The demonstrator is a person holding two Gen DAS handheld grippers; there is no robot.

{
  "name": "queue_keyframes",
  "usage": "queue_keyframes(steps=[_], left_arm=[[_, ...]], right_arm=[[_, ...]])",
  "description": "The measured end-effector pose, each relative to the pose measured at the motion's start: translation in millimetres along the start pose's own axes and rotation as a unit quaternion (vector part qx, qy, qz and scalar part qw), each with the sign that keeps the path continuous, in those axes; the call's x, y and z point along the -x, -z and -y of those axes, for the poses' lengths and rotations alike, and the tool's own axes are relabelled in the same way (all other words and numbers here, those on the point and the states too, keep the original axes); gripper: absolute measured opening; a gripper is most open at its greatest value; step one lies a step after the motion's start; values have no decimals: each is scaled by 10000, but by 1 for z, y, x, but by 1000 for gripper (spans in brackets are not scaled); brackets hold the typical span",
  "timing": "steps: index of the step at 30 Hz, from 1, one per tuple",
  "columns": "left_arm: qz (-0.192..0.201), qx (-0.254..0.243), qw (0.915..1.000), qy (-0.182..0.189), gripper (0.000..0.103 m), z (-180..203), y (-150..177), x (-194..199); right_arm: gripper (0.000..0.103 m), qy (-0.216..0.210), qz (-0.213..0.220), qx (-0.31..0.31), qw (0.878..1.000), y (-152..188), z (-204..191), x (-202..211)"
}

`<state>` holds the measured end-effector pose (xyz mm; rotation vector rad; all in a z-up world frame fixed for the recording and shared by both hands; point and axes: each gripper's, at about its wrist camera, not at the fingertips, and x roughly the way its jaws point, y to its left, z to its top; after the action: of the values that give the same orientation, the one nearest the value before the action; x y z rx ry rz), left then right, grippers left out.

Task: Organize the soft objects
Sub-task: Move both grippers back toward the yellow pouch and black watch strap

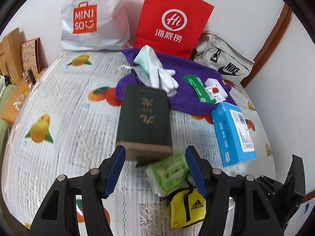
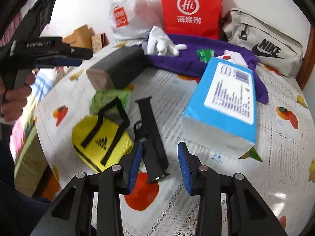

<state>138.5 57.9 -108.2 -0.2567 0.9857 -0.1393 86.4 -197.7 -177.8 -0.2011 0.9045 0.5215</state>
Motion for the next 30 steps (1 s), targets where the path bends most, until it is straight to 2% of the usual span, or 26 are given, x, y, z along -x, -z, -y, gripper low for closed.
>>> queue_keyframes(steps=[7,12,14,16,23,30], left_arm=[[-99,87,9999,12,61,-9,16,-4],[-147,225,9996,24,61,-18,23,-6],[-183,273,9994,64,61,-20,24,-7],[-168,264,9995,78,61,-20,25,-5],[-165,151,9997,91,61,-15,30,-2],[-265,64,9996,110,61,-6,40,-6]], right_arm=[[29,138,-181,656,9976,10,-17,-19],[31,451,-54,1172,9921,17,-30,-24],[21,577,-1,1251,9905,17,-33,-25],[21,663,17,1331,9889,17,-36,-24],[21,381,282,642,9968,16,-21,0],[21,542,209,177,9982,35,-3,16]])
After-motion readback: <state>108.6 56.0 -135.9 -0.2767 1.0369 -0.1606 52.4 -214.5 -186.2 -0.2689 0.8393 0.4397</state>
